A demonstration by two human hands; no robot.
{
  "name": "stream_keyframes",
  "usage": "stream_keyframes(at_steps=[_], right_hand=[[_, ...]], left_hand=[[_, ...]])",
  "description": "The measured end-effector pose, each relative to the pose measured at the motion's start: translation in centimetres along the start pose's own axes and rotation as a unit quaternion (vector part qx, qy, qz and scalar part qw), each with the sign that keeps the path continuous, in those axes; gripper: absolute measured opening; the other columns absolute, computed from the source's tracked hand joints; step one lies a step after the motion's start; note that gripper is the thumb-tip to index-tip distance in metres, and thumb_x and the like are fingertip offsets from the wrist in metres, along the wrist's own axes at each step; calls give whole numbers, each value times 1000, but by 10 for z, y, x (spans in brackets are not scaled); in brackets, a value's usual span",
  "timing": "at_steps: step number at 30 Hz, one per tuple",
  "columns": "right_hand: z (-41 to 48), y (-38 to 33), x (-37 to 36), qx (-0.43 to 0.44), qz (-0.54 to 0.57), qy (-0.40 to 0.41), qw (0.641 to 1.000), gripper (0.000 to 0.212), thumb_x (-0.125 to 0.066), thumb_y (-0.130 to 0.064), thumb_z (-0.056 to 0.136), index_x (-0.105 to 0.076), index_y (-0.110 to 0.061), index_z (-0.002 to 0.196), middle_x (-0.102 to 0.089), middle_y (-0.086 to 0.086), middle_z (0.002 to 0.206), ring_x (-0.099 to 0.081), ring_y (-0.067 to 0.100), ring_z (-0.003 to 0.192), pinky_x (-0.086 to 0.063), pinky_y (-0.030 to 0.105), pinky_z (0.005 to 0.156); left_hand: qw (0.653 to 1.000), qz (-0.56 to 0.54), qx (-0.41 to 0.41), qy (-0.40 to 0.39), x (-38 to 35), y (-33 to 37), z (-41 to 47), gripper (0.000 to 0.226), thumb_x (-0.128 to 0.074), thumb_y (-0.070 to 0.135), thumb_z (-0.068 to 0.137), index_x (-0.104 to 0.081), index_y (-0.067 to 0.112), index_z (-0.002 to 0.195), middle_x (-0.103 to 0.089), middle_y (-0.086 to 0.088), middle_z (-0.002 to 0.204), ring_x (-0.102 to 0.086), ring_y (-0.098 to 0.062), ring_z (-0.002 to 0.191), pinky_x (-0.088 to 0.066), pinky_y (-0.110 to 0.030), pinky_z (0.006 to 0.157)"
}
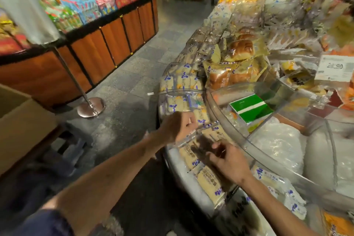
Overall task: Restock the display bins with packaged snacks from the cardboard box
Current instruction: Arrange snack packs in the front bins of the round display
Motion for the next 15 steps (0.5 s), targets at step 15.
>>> stream_keyframes(at_steps=[15], right_hand=[[-252,-304,-293,403,53,-379,831,26,-75,-41,81,-52,-35,73,-53,-6,62,-52,10,60,-44,28,61]], left_hand=[[775,-79,464,421,108,-134,-597,39,-68,37,93,-48,26,62,-44,11,52,-41,-5,50,-35,-27,57]])
Point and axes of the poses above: each hand's wrist, its own z-axis towards the middle knuckle, its own x-axis out of the back of the hand, y = z × x, the point moved 8 cm from there along z, towards the middle knuckle
